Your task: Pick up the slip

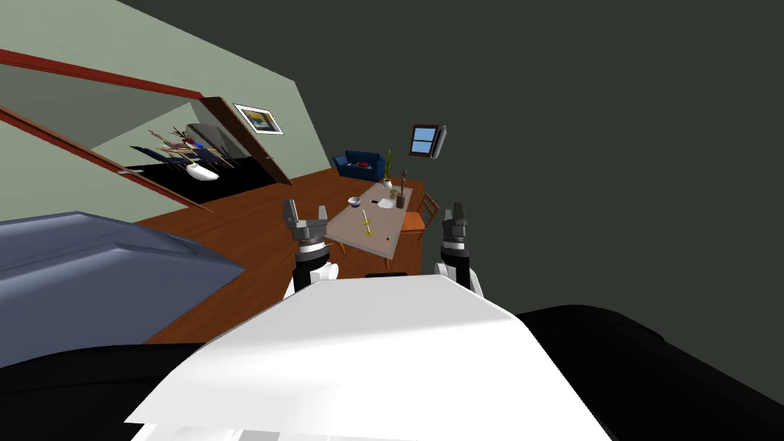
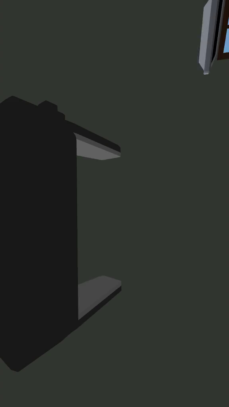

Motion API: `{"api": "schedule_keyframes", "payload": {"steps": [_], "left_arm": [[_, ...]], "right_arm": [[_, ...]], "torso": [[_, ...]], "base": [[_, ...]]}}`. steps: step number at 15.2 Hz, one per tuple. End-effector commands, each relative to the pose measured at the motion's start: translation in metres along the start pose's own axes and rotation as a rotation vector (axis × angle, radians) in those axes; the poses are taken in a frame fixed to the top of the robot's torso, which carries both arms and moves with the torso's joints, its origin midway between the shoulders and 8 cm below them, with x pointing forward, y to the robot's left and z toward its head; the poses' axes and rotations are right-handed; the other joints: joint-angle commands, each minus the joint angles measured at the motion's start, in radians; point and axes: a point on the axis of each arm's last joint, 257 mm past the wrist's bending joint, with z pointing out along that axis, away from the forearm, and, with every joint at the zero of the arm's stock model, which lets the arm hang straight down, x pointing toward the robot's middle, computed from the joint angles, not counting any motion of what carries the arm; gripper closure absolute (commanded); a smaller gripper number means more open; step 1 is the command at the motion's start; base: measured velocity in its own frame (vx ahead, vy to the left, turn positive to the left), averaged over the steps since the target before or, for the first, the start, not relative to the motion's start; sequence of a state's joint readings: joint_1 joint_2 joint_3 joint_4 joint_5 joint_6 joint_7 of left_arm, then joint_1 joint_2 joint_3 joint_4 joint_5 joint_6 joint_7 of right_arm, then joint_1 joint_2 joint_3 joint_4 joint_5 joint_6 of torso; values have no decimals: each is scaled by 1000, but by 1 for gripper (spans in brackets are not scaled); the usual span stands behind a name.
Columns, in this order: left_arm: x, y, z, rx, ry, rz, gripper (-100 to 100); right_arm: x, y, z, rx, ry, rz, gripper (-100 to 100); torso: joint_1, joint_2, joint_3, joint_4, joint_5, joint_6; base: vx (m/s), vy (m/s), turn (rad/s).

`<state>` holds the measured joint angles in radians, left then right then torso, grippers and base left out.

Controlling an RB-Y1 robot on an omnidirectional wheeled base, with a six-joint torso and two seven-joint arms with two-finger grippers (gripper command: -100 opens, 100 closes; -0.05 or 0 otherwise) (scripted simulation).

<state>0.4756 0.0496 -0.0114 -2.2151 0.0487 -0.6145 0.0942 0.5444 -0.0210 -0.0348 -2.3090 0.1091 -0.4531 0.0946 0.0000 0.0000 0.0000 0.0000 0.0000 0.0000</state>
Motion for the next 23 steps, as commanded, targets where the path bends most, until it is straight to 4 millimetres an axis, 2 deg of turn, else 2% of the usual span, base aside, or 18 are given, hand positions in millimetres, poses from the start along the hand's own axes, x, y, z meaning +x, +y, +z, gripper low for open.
{"api": "schedule_keyframes", "payload": {"steps": [1, 2, 6, 8, 9, 10, 11, 12, 13, 14, 15, 16, 18, 19, 20, 21, 22, 23], "left_arm": [[0, 0, 0, 0, 0, 0, 0], [0, 0, 0, 0, 0, 0, 0], [0, 0, 0, 0, 0, 0, 0], [0, 0, 0, 0, 0, 0, 0], [0, 0, 0, 0, 0, 0, 0], [0, 0, 0, 0, 0, 0, 0], [0, 0, 0, 0, 0, 0, 0], [0, 0, 0, 0, 0, 0, 0], [0, 0, 0, 0, 0, 0, 0], [0, 0, 0, 0, 0, 0, 0], [0, 0, 0, 0, 0, 0, 0], [0, 0, 0, 0, 0, 0, 0], [0, 0, 0, 0, 0, 0, 0], [0, 0, 0, 0, 0, 0, 0], [0, 0, 0, 0, 0, 0, 0], [0, 0, 0, 0, 0, 0, 0], [0, 0, 0, 0, 0, 0, 0], [0, 0, 0, 0, 0, 0, 0]], "right_arm": [[9, -10, -3, 14, 57, -62, -100], [9, -10, -3, 14, 57, -62, -100], [24, -35, -14, 50, 159, -200, -100], [35, -60, -26, 83, 240, -319, -100], [35, -60, -26, 82, 244, -326, -100], [40, -74, -34, 100, 288, -390, -100], [41, -75, -34, 99, 292, -397, -100], [45, -90, -43, 117, 341, -468, -100], [45, -91, -43, 116, 344, -474, -100], [48, -107, -53, 135, 393, -545, -100], [50, -108, -53, 133, 399, -554, -100], [51, -125, -64, 152, 448, -624, -100], [53, -126, -65, 149, 457, -639, -100], [54, -145, -78, 166, 514, -717, -100], [55, -145, -78, 163, 519, -726, -100], [55, -162, -91, 178, 572, -796, -100], [57, -165, -93, 176, 585, -816, -100], [55, -180, -104, 186, 635, -882, -100]], "torso": [[0, 0, 0, 0, 0, 0], [1, 0, 0, 0, 0, 0], [7, 2, 1, 0, 1, 0], [8, 2, 1, 0, 2, 0], [8, 1, 1, 0, 2, 0], [8, 1, 1, 0, 2, 0], [8, 1, 1, 0, 2, 0], [8, 1, 1, 0, 2, 0], [7, 1, 1, 0, 1, 0], [6, 1, 0, 0, 1, 0], [7, 1, 0, 0, 1, 0], [7, 1, 0, 0, 1, 0], [7, 0, 0, 0, 2, 0], [7, 1, 0, 0, 1, 0], [6, 1, 0, 0, 1, 0], [6, 1, 1, 0, 1, 0], [7, 1, 1, 0, 1, -1], [7, 1, 0, 0, 2, 0]], "base": [[-2, 36, 54], [-4, 55, 53], [-24, 91, 71], [-13, 116, 103], [-8, 109, 90], [-15, 109, 114], [-16, 92, 86], [-12, 88, 98], [-5, 86, 85], [0, 96, 104], [-4, 95, 115], [4, 108, 154], [0, 90, 76], [-6, 82, 108], [-7, 84, 120], [-7, 108, 184], [0, 100, 143], [16, 103, 169]]}}
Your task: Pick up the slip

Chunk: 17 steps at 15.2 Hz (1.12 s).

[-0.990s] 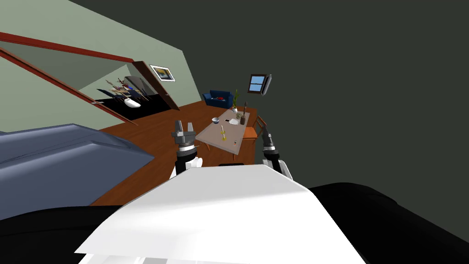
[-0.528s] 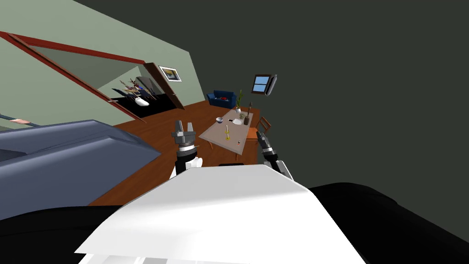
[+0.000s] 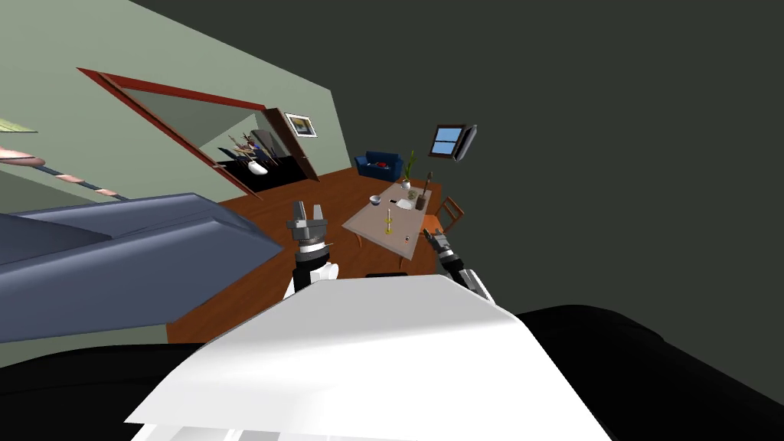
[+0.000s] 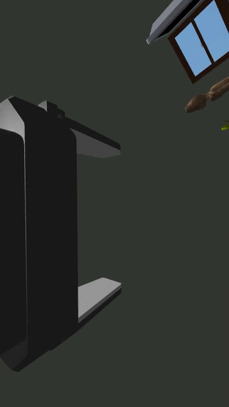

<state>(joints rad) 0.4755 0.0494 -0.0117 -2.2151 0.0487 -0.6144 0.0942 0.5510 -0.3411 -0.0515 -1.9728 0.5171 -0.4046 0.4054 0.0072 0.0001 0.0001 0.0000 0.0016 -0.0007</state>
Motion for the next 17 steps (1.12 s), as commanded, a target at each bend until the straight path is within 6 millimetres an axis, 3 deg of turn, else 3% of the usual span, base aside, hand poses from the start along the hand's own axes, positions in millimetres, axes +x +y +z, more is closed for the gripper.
{"api": "schedule_keyframes", "payload": {"steps": [1, 2, 5, 10, 11, 13, 14, 16, 17], "left_arm": [[0, 0, 0, 0, 0, 0, 0], [0, 0, 0, 0, 0, 0, 0], [0, 0, 0, 0, 0, 0, 0], [0, 0, 0, 0, 0, 0, 0], [0, 0, 0, 0, 0, 0, 0], [0, 0, 0, 0, 0, 0, 0], [0, 0, 0, 0, 0, 0, 0], [0, 0, 0, 0, 0, 0, 0], [0, 0, 0, 0, 0, 0, 0]], "right_arm": [[21, -11, -5, 12, 60, -87, -100], [21, -11, -5, 11, 63, -93, -100], [59, -37, -20, 26, 183, -254, -100], [87, -54, -33, 23, 273, -388, -100], [105, -71, -44, 27, 338, -465, -100], [107, -70, -45, 19, 347, -488, -100], [123, -85, -56, 16, 407, -567, -100], [127, -87, -59, 11, 422, -588, -100], [141, -101, -70, 2, 479, -667, -100]], "torso": [[0, 0, 0, 0, 0, 0], [0, 0, 0, 0, 0, 0], [-2, 0, 0, 0, 0, 0], [-2, 0, 0, 0, 0, 0], [-3, 0, 0, 0, -1, 1], [-3, -1, 0, 0, -1, 0], [-4, 0, 0, 0, -1, 1], [-3, 0, 0, 0, -1, 0], [-4, 0, 0, 0, -1, 1]], "base": [[21, 95, 144], [15, 60, 43], [16, 81, 156], [18, 69, 126], [21, 56, 193], [20, 51, 128], [18, 53, 150], [23, 49, 132], [25, 57, 171]]}}
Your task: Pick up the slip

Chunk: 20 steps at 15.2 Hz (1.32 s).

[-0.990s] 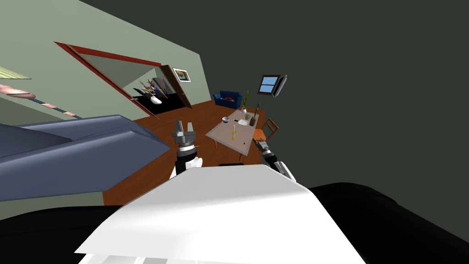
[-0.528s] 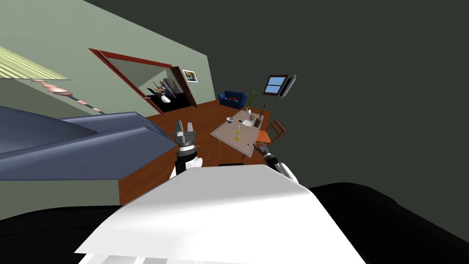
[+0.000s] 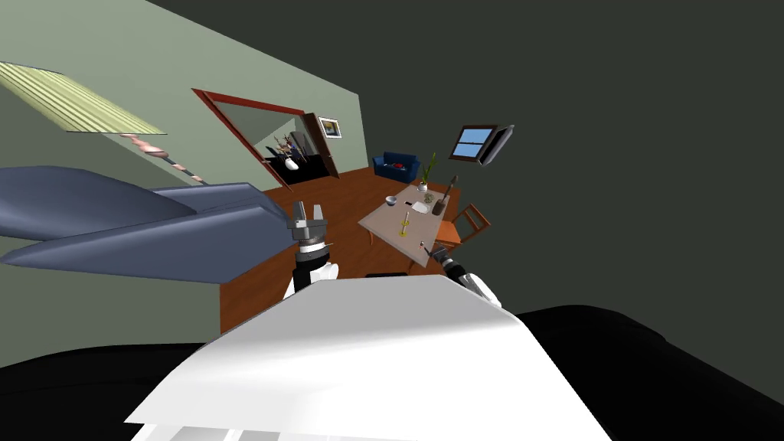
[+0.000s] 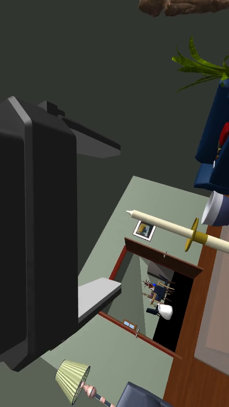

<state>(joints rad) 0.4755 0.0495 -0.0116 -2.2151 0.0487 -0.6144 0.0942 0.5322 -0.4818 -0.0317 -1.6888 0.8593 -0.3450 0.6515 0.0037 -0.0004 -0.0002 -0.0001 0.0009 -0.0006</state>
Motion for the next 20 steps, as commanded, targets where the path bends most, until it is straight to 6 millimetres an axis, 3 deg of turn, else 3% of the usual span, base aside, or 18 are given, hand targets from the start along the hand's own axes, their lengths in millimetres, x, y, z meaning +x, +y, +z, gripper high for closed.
{"api": "schedule_keyframes", "payload": {"steps": [1, 2, 3, 4, 6, 10, 11, 12, 17, 18, 20], "left_arm": [[0, 0, 0, 0, 0, 0, 0], [0, 0, 0, 0, 0, 0, 0], [0, 0, 0, 0, 0, 0, 0], [0, 0, 0, 0, 0, 0, 0], [0, 0, 0, 0, 0, 0, 0], [0, 0, 0, 0, 0, 0, 0], [0, 0, 0, 0, 0, 0, 0], [0, 0, 0, 0, 0, 0, 0], [0, 0, 0, 0, 0, 0, 0], [0, 0, 0, 0, 0, 0, 0], [0, 0, 0, 0, 0, 0, 0]], "right_arm": [[26, 0, -5, -11, 59, -83, -100], [26, 1, -5, -11, 59, -86, -100], [47, -2, -9, -22, 111, -162, -100], [54, -2, -11, -28, 128, -187, -100], [55, -2, -11, -28, 130, -187, -100], [111, -8, -28, -72, 263, -379, -100], [112, -8, -28, -75, 266, -388, -100], [129, -12, -34, -93, 308, -457, -100], [165, -15, -51, -139, 393, -582, -100], [184, -19, -60, -168, 439, -661, -100], [189, -19, -63, -177, 453, -675, -100]], "torso": [[0, 0, 0, 0, 0, 0], [0, 0, 0, 0, 0, 0], [0, 0, 0, 0, 0, 1], [0, 0, 0, 0, 0, 0], [-1, 0, 0, 0, 0, 1], [-1, -1, 0, 0, 0, 0], [-1, -1, -1, 0, 0, 0], [-1, -1, -1, 0, 0, 1], [-2, 0, 0, 0, 0, 0], [-2, 0, 0, 0, 0, 1], [-3, 0, 0, 0, -1, 0]], "base": [[27, 59, 182], [21, 40, 67], [27, 53, 181], [37, 50, 197], [24, 20, 43], [35, 36, 238], [38, 24, 44], [38, 34, 178], [32, 22, 168], [32, 12, 197], [33, 8, 155]]}}
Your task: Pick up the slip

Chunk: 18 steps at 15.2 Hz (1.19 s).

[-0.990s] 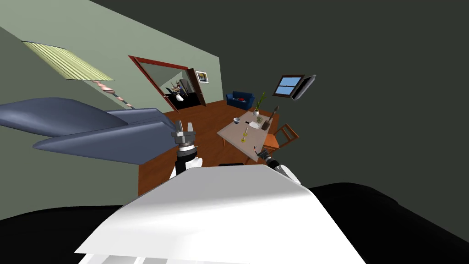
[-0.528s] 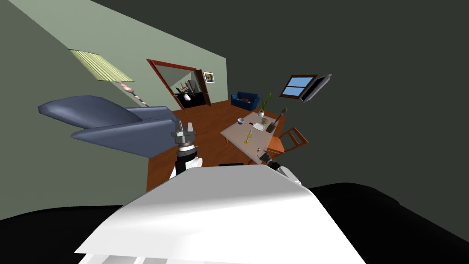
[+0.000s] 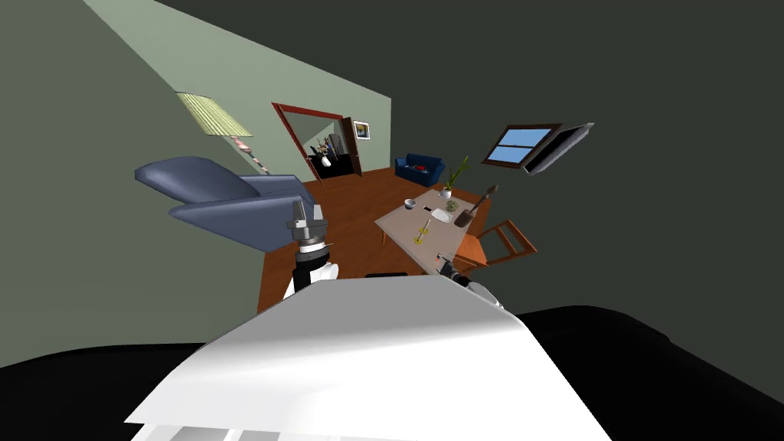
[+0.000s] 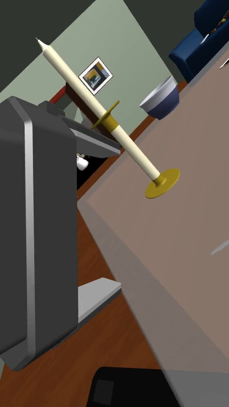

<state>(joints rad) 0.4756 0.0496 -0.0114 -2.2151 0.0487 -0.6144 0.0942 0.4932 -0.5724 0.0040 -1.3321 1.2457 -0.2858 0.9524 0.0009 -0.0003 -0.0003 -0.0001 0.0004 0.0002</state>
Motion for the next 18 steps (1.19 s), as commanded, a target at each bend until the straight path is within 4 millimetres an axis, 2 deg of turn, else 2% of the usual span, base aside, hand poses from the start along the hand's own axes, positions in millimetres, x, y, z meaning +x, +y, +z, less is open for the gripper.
{"api": "schedule_keyframes", "payload": {"steps": [1, 3, 4, 6, 7, 9, 10, 13, 14, 16, 17, 18], "left_arm": [[0, 0, 0, 0, 0, 0, 0], [0, 0, 0, 0, 0, 0, 0], [0, 0, 0, 0, 0, 0, 0], [0, 0, 0, 0, 0, 0, 0], [0, 0, 0, 0, 0, 0, 0], [0, 0, 0, 0, 0, 0, 0], [0, 0, 0, 0, 0, 0, 0], [0, 0, 0, 0, 0, 0, 0], [0, 0, 0, 0, 0, 0, 0], [0, 0, 0, 0, 0, 0, 0], [0, 0, 0, 0, 0, 0, 0], [0, 0, 0, 0, 0, 0, 0]], "right_arm": [[24, 14, -2, -38, 56, -92, -100], [27, 16, -3, -46, 62, -112, -100], [48, 27, -5, -79, 104, -184, -100], [50, 29, -6, -86, 109, -204, -100], [68, 39, -9, -119, 145, -276, -100], [71, 41, -10, -128, 151, -294, -100], [90, 52, -15, -165, 186, -357, -100], [91, 53, -15, -172, 188, -380, -100], [110, 63, -21, -212, 220, -453, -100], [110, 63, -21, -215, 220, -463, -100], [123, 70, -25, -248, 242, -534, -100], [127, 73, -27, -258, 248, -540, -100]], "torso": [[0, 0, 0, 0, 0, 0], [0, 0, 0, 0, 0, -1], [0, 0, 0, 0, 0, 0], [0, 0, 0, 0, 0, 0], [0, 0, 0, 0, 0, 0], [0, 0, 0, 0, 0, -1], [0, 0, 0, 0, 0, 0], [-1, 0, 0, 0, 0, 0], [-1, 1, 0, 0, 0, 0], [0, 1, 0, 0, 0, 0], [-1, 1, 1, 0, 0, 0], [-1, 1, 1, 0, 0, -1]], "base": [[35, 10, 196], [34, 7, 164], [38, 13, 221], [30, 4, 142], [24, 3, 185], [25, -2, 159], [27, 1, 235], [25, -9, 92], [18, -2, 173], [20, -8, 166], [22, -8, 174], [26, -11, 208]]}}
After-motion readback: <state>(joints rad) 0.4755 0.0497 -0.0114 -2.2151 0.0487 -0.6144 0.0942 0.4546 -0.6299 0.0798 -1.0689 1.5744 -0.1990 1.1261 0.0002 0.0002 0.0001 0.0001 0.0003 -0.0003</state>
